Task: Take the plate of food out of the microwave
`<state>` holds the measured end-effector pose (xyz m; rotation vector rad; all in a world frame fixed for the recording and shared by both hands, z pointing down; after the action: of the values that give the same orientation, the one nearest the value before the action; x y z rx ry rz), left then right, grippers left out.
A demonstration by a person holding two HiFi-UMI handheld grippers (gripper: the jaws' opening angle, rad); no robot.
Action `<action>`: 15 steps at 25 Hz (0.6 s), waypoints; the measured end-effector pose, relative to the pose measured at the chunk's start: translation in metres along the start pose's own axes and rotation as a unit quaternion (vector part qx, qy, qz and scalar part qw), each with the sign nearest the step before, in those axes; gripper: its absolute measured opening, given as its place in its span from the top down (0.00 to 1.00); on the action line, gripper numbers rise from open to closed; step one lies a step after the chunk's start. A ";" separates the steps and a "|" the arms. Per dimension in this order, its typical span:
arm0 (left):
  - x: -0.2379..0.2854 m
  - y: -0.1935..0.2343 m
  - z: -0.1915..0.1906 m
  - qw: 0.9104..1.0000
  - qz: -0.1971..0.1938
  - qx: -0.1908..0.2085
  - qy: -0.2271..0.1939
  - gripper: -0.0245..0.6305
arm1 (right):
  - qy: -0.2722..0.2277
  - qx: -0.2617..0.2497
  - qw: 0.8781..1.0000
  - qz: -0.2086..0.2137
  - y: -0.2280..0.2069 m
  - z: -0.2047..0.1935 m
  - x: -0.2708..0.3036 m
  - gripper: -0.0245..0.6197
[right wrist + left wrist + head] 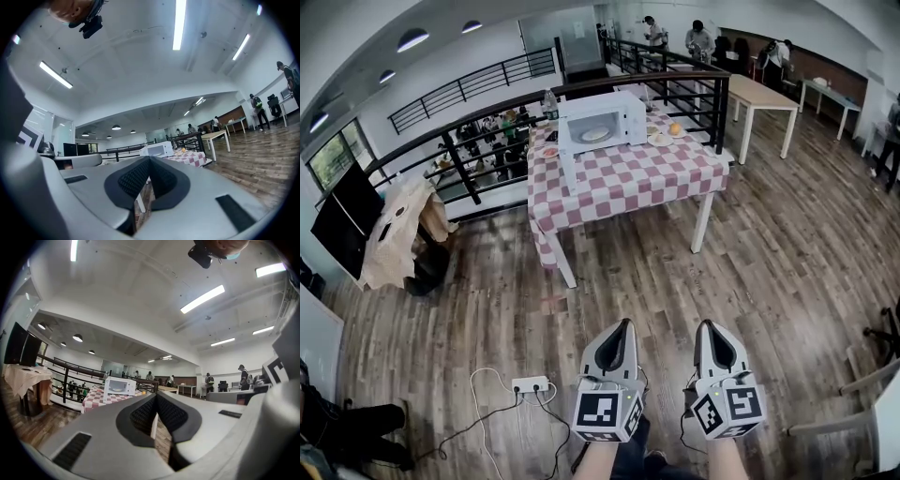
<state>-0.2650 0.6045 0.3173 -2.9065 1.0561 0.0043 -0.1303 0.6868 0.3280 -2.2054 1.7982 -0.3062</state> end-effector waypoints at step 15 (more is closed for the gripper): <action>0.104 0.097 -0.009 1.000 -0.010 -0.011 0.000 0.93 | 0.003 -0.011 0.999 -0.030 0.007 -0.006 0.133 0.96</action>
<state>-0.2480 0.4631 0.3196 -2.9371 1.0331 0.0149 -0.1114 0.5551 0.3300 -2.2786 1.7483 -0.3066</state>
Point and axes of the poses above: the fingertips, and each gripper's own axes: x forward along the fingers, y to its left, z out of its top, the point moved 3 cm from there along -x, backward along the fingers, and after that the axes turned 7 degrees about x, right-handed, at the moved point
